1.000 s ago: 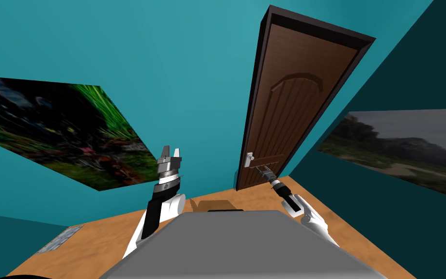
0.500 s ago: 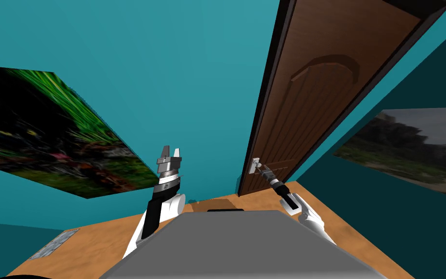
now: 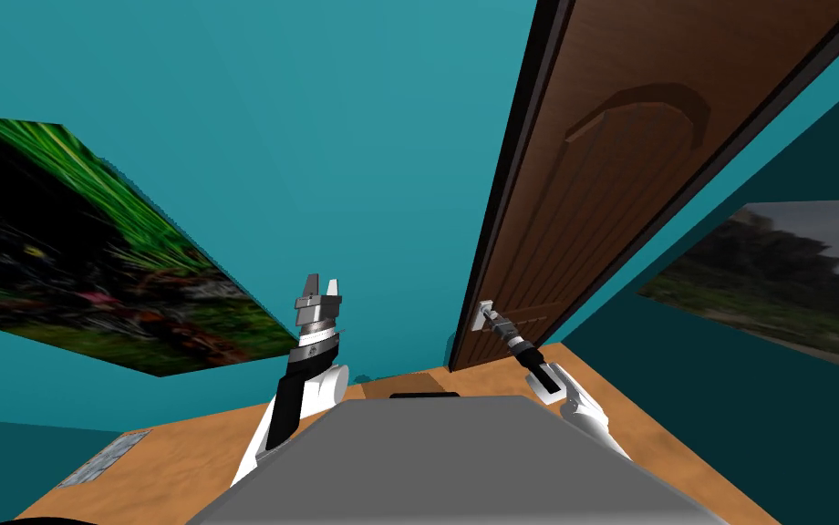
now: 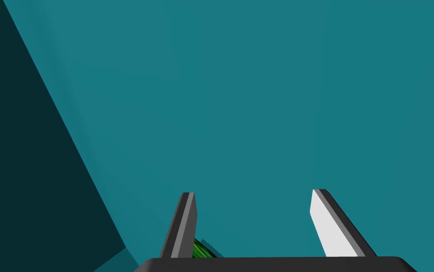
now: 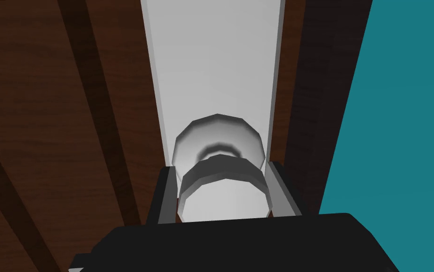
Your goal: Pull the door open
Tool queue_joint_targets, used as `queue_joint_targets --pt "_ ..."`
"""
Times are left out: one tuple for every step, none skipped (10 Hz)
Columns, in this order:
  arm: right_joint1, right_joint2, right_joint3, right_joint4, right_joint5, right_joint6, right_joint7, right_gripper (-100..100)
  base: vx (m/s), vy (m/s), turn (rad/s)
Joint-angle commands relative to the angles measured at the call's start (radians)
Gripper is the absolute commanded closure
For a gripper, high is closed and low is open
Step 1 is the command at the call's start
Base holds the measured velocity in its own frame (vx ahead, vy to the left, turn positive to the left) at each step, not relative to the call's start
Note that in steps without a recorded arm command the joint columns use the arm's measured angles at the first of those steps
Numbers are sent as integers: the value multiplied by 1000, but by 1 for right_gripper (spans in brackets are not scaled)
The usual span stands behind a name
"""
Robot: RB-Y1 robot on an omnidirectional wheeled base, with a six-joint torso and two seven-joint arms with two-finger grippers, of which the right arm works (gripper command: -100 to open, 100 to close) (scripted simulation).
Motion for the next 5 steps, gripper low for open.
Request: queue_joint_targets --pt "1 0 -1 -1 -1 -1 0 100 -13 -3 -1" --pt "1 0 -1 -1 -1 -1 0 100 -6 -1 -2" --pt "1 0 -1 -1 -1 -1 0 100 0 0 0" --pt "1 3 1 -1 -27 4 -24 100 -37 -47 142" --pt "1 5 1 -2 -55 7 -47 100 -80 -109 237"
